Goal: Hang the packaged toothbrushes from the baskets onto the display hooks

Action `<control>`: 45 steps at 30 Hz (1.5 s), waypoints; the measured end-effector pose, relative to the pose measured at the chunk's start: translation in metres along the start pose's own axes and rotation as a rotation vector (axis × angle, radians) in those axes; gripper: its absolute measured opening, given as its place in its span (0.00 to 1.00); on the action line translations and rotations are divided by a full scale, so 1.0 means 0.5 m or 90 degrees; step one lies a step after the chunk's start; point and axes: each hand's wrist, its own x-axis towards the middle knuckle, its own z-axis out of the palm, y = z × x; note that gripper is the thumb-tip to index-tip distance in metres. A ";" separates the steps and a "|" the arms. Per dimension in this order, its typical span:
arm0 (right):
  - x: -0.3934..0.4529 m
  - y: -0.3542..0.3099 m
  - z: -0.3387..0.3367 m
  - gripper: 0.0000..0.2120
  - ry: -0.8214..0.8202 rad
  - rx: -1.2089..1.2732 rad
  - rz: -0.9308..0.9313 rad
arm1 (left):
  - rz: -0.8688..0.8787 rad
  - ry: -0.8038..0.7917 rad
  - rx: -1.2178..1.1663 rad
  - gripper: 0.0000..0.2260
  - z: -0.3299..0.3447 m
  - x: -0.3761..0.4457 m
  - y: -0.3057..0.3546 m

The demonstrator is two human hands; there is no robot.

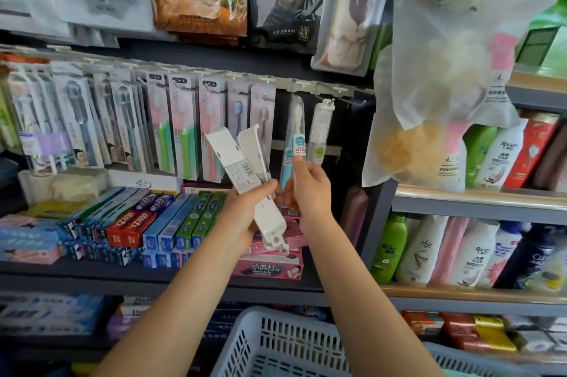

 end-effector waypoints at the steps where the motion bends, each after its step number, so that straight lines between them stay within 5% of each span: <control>1: 0.005 0.008 -0.001 0.18 0.001 0.001 0.032 | -0.009 -0.016 0.003 0.08 -0.003 -0.002 -0.001; 8: -0.001 0.099 -0.032 0.21 -0.001 -0.004 0.140 | -0.030 -0.041 0.030 0.13 -0.032 -0.010 -0.015; 16: -0.068 0.101 -0.064 0.23 -0.134 -0.045 0.033 | -0.148 -0.058 0.006 0.07 -0.023 -0.021 -0.035; 22: -0.077 0.083 -0.087 0.15 -0.024 -0.086 0.029 | -0.137 -0.002 0.065 0.13 -0.021 -0.025 -0.063; 27: -0.086 0.114 -0.116 0.31 0.003 -0.511 -0.413 | -0.149 -0.019 0.191 0.12 -0.048 -0.037 -0.061; 29: -0.089 0.129 -0.113 0.34 0.023 -0.673 -0.496 | -0.193 -0.056 0.228 0.10 -0.053 -0.044 -0.053; 38: -0.067 0.143 -0.144 0.16 0.011 -0.733 -0.520 | -0.250 -0.075 0.105 0.14 -0.114 -0.063 -0.036; 42: -0.060 0.158 -0.170 0.15 -0.007 -0.716 -0.427 | -0.125 0.094 -0.089 0.05 -0.188 -0.046 -0.023; 45: -0.065 0.164 -0.171 0.16 -0.009 -0.700 -0.312 | -0.048 0.203 -0.098 0.04 -0.206 -0.048 -0.029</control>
